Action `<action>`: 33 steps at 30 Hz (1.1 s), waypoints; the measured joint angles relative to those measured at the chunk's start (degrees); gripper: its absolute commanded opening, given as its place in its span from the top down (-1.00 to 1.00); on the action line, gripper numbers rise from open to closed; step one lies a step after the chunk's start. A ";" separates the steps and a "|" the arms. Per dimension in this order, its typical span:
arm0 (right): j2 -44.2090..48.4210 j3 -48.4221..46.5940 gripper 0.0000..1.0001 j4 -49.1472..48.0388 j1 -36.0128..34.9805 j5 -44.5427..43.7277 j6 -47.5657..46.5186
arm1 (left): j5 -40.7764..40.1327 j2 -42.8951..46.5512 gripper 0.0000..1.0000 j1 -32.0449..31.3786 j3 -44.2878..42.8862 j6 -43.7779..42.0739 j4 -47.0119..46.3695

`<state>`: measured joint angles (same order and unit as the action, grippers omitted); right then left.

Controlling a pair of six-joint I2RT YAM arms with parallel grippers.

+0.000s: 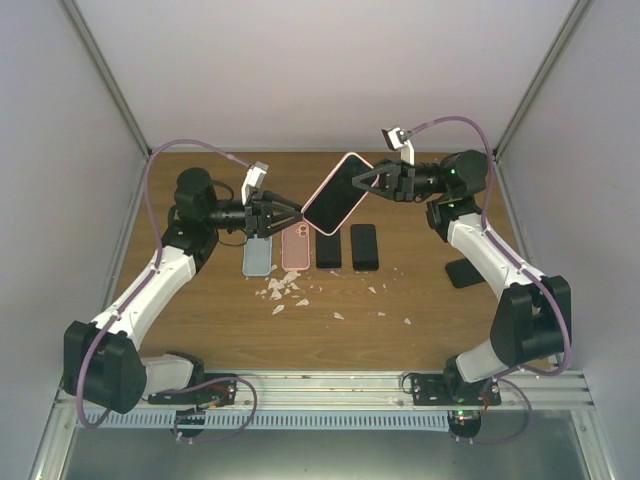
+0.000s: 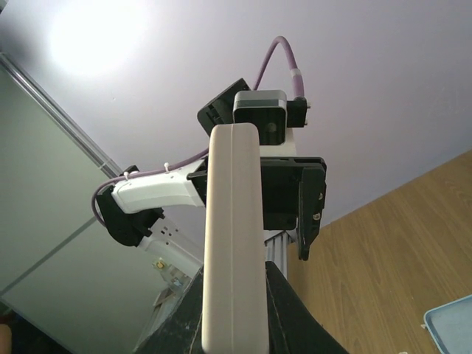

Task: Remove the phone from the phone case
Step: Remove the phone case from the phone.

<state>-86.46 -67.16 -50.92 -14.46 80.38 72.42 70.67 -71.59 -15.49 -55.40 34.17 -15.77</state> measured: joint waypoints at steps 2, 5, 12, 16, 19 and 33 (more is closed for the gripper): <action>0.00 0.24 0.99 -0.61 0.02 -0.02 0.50 | -0.26 -0.22 0.09 -0.17 0.00 -0.37 0.31; 0.00 0.59 0.99 -1.79 0.13 -0.15 1.27 | -0.68 -0.46 0.10 -0.17 -0.02 -0.76 0.68; -0.02 2.08 0.99 -7.76 0.61 -0.79 5.01 | -1.64 -1.25 0.20 -0.26 -1.25 -1.88 2.16; -0.46 2.71 0.99 -12.79 0.76 -0.92 8.26 | -2.14 -1.55 0.26 -0.55 -1.64 -2.56 3.04; -0.68 3.08 0.99 -15.21 0.76 -1.05 9.90 | -2.19 -2.03 0.29 -0.57 -1.95 -2.73 3.26; -0.76 5.05 0.99 -20.85 0.70 -3.02 13.99 | -1.07 -4.50 0.33 -0.59 -3.32 -1.77 3.13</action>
<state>-87.22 -62.11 -71.77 -13.76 77.36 86.41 69.60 -76.09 -16.08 -58.72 32.40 -12.64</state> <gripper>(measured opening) 0.111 0.339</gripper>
